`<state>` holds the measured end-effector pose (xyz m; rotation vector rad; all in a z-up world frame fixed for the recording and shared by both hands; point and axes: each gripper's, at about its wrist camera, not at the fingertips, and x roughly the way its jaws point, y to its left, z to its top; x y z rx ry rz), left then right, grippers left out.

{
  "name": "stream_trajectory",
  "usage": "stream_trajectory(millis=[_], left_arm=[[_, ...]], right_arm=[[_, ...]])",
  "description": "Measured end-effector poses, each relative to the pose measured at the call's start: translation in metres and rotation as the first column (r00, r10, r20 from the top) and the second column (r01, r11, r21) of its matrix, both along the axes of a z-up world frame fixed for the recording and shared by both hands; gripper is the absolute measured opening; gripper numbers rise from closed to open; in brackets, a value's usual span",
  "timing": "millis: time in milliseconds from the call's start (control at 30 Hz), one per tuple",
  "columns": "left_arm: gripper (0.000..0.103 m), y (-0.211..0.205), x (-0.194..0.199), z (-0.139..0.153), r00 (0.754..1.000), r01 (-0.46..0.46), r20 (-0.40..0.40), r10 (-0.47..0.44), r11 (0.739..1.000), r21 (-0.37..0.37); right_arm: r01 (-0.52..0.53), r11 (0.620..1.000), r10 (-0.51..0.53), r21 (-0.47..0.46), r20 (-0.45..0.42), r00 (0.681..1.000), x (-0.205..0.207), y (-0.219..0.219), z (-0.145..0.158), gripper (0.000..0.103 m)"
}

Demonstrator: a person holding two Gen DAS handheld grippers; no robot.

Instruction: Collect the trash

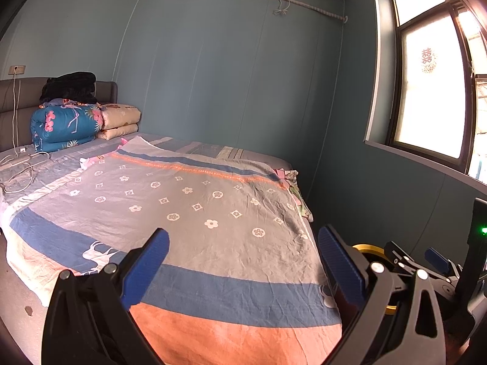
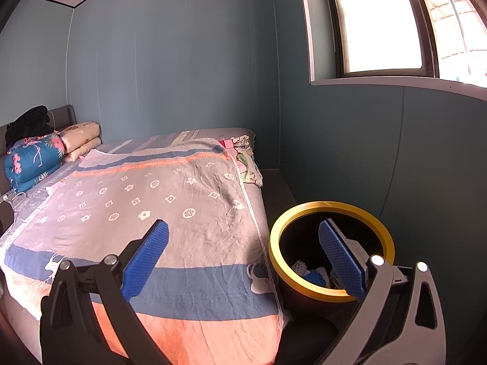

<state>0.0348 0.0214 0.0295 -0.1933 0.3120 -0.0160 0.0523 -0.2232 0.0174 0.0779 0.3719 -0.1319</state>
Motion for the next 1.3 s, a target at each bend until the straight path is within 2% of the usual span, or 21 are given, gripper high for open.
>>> stream_trajectory(millis=[1300], left_arm=[[0.095, -0.0017, 0.0011, -0.0041, 0.999, 0.033, -0.029, -0.033, 0.999, -0.008]], right_arm=[[-0.001, 1.0, 0.001, 0.007, -0.032, 0.999, 0.0064, 0.0, -0.0066, 0.095]])
